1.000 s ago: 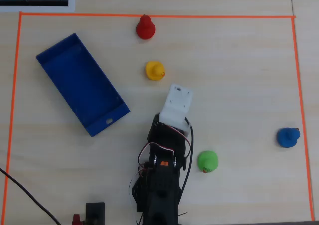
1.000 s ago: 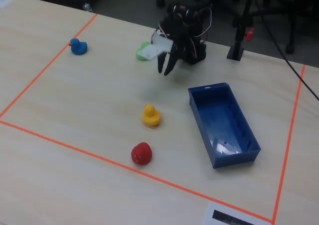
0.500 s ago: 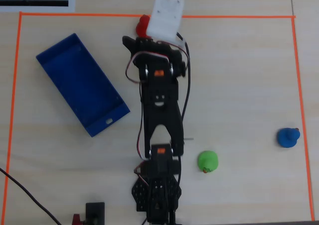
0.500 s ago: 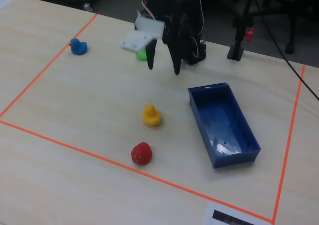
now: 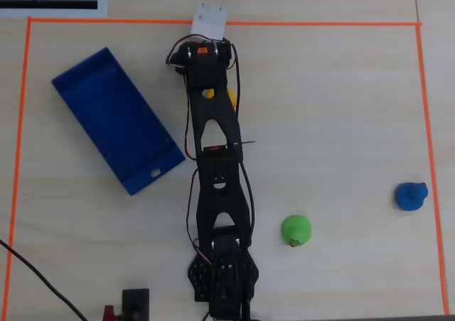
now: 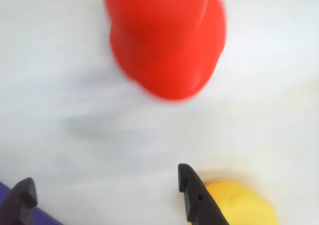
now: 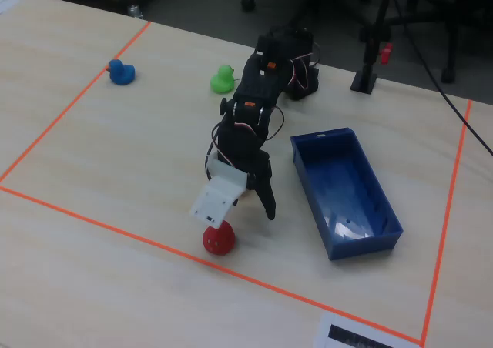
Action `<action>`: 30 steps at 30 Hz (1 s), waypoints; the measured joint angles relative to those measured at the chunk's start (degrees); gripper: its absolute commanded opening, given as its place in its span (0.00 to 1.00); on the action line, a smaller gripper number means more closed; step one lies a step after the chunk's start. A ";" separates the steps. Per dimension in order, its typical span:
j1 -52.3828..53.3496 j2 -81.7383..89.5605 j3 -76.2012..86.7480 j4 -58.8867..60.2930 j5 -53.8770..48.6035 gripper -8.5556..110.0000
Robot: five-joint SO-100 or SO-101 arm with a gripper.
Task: Grasp red duck and put it into box.
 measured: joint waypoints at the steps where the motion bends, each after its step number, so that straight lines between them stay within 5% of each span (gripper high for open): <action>1: 0.62 0.00 0.00 -1.93 0.00 0.40; 13: 4.92 0.00 0.18 -18.28 -0.18 0.41; 30: 4.48 -1.93 3.52 -25.05 0.79 0.40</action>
